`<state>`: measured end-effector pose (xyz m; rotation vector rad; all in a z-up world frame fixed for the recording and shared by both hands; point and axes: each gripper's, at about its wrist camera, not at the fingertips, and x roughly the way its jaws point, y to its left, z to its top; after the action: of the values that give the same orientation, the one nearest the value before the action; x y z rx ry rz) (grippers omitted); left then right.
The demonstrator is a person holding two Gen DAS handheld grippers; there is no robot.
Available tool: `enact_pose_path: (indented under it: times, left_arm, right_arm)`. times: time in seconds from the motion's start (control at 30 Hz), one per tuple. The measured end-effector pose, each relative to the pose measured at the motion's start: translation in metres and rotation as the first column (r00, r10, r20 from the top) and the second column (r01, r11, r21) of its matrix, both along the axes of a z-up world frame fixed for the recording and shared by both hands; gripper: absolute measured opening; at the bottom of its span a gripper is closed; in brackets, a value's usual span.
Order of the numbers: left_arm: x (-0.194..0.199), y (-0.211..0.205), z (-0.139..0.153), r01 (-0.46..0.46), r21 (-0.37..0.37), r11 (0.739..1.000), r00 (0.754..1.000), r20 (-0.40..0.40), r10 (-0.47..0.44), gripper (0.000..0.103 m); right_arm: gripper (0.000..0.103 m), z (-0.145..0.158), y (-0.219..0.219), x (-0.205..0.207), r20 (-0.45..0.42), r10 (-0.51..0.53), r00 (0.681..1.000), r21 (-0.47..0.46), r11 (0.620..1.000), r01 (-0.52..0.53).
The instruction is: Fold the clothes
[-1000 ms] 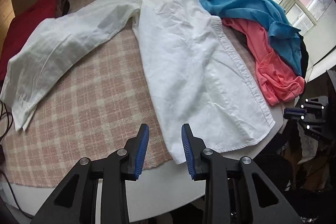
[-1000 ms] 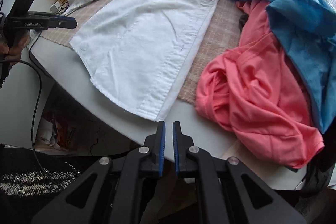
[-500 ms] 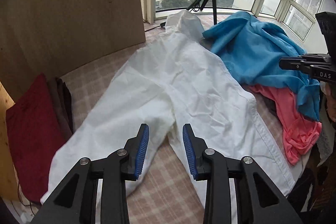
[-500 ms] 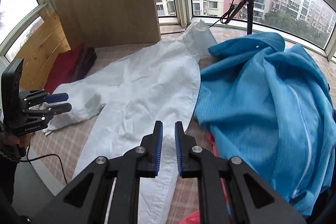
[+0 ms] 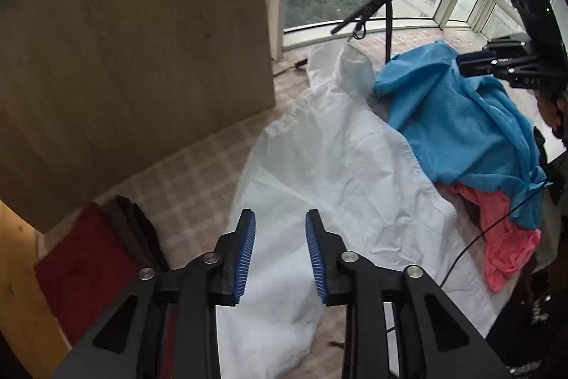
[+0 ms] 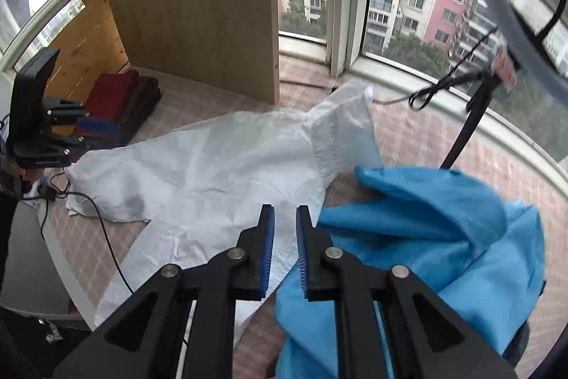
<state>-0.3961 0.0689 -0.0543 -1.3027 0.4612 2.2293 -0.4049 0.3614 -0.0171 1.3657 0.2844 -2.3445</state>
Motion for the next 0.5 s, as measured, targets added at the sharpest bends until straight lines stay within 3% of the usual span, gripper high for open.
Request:
enact_pose_path:
  times: [0.03, 0.07, 0.1, 0.17, 0.27, 0.5]
  left_arm:
    - [-0.007, 0.003, 0.0, 0.001, -0.015, 1.0, 0.999, -0.04, -0.002, 0.05]
    - [-0.019, 0.008, -0.007, 0.005, -0.01, 1.0, 0.999, -0.05, -0.006, 0.051]
    - [-0.033, 0.016, -0.019, 0.007, 0.001, 1.0, 1.0, -0.026, -0.007, 0.051]
    - [-0.059, 0.034, -0.051, 0.014, 0.017, 1.0, 0.999, 0.046, -0.015, 0.051]
    - [-0.081, 0.061, -0.099, 0.064, -0.077, 0.995, 0.995, 0.077, -0.058, 0.051]
    - [-0.086, 0.064, -0.14, 0.118, -0.104, 0.987, 0.987, 0.122, -0.105, 0.051]
  right_arm:
    - [0.037, 0.012, 0.0, -0.001, -0.044, 0.029, 0.999, 0.016, 0.999, -0.029]
    - [0.059, 0.012, -0.003, -0.008, -0.086, 0.034, 0.996, 0.03, 0.999, -0.031]
    - [0.067, 0.006, -0.008, -0.02, -0.114, 0.028, 0.993, 0.039, 0.999, -0.023]
    - [0.067, -0.02, -0.018, -0.05, -0.113, -0.015, 0.994, 0.056, 0.998, 0.021]
    - [0.067, -0.068, -0.027, -0.101, -0.053, -0.087, 0.995, 0.101, 0.991, 0.092]
    - [0.067, -0.108, -0.022, -0.171, -0.051, -0.192, 0.98, 0.161, 0.967, 0.198]
